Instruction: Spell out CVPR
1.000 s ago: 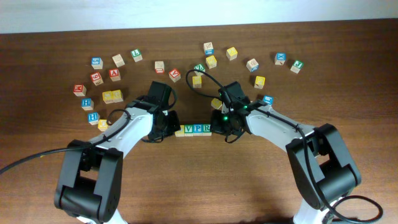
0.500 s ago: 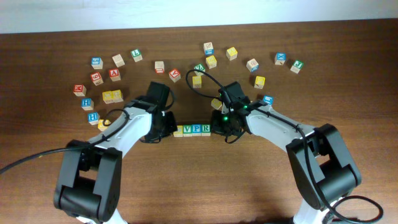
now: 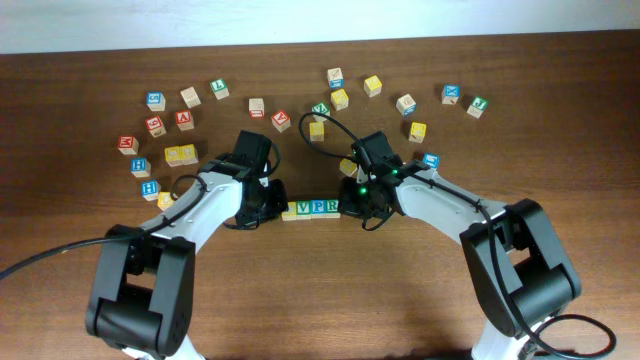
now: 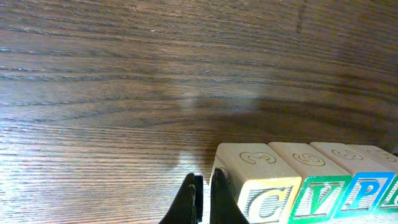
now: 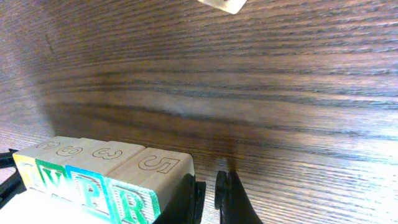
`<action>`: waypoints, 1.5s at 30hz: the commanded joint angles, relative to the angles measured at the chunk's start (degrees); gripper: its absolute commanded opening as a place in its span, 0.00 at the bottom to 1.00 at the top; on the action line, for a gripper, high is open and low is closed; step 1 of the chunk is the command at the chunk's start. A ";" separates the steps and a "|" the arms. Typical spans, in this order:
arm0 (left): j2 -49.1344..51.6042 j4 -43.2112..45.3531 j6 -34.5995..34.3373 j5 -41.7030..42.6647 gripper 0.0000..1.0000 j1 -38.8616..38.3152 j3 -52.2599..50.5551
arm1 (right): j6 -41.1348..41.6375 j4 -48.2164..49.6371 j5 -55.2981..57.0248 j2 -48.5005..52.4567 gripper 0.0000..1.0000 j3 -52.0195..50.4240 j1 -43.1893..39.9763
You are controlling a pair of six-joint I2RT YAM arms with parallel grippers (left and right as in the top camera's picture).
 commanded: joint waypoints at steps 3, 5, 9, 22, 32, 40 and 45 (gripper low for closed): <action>0.63 -0.07 0.98 -0.52 0.00 0.15 -0.17 | -0.35 -0.66 0.68 1.18 0.10 -0.81 0.20; 0.63 -0.11 0.98 -1.49 0.00 0.20 -0.17 | -0.35 -0.66 0.70 1.18 0.16 -0.81 0.20; 0.63 -0.13 1.01 -1.88 0.00 0.20 -0.17 | -0.35 -0.74 0.72 1.18 0.17 -0.81 0.20; 0.63 1.05 5.53 -0.07 0.00 0.24 -0.17 | -0.35 -1.22 1.07 1.18 0.17 -0.81 0.31; 0.63 -0.39 5.44 -5.33 0.00 0.31 -0.17 | -0.39 -1.14 0.87 1.18 0.25 -0.81 0.00; 0.61 -0.94 5.46 -5.55 0.00 0.35 0.96 | -0.59 -4.04 0.92 1.14 0.25 -0.42 -2.36; 0.50 -9.05 5.49 -6.36 0.00 6.03 7.28 | -3.65 -13.55 3.72 -2.34 0.24 4.61 -5.42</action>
